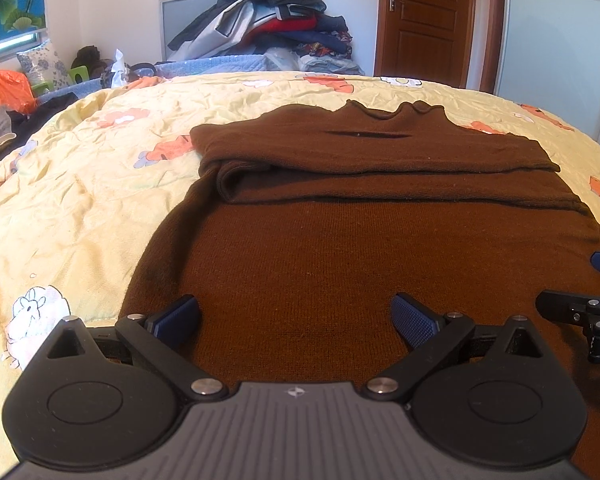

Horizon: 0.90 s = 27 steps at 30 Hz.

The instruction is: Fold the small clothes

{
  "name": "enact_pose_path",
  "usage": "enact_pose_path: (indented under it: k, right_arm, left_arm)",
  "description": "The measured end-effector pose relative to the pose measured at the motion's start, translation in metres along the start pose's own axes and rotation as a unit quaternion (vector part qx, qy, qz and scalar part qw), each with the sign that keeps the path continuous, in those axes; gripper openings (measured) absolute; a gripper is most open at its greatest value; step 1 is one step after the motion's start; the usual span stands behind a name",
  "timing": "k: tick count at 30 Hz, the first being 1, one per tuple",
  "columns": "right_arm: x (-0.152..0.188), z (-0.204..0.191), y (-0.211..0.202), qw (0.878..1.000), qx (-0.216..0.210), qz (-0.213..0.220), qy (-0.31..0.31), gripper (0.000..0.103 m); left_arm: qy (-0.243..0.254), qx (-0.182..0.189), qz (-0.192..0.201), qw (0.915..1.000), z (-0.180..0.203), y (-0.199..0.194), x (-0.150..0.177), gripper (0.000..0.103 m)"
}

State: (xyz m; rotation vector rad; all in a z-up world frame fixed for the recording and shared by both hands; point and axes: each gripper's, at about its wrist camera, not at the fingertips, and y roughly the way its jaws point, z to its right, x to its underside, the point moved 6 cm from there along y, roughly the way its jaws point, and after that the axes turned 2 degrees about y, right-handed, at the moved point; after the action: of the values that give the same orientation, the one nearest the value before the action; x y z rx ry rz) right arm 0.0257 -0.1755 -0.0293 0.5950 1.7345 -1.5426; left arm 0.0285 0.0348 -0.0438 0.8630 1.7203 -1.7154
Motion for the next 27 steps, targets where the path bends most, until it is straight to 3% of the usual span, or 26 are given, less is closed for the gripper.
enact_pose_path:
  k: [20, 27]
  right_arm:
    - [0.000, 0.000, 0.000, 1.000, 0.001, -0.001, 0.000, 0.103]
    - [0.013, -0.007, -0.024, 0.999, 0.019, -0.035, 0.024, 0.103]
  left_arm:
    - [0.000, 0.001, 0.000, 1.0000, 0.000, 0.000, 0.000, 0.103]
    - [0.000, -0.001, 0.000, 1.0000, 0.001, 0.000, 0.000, 0.103]
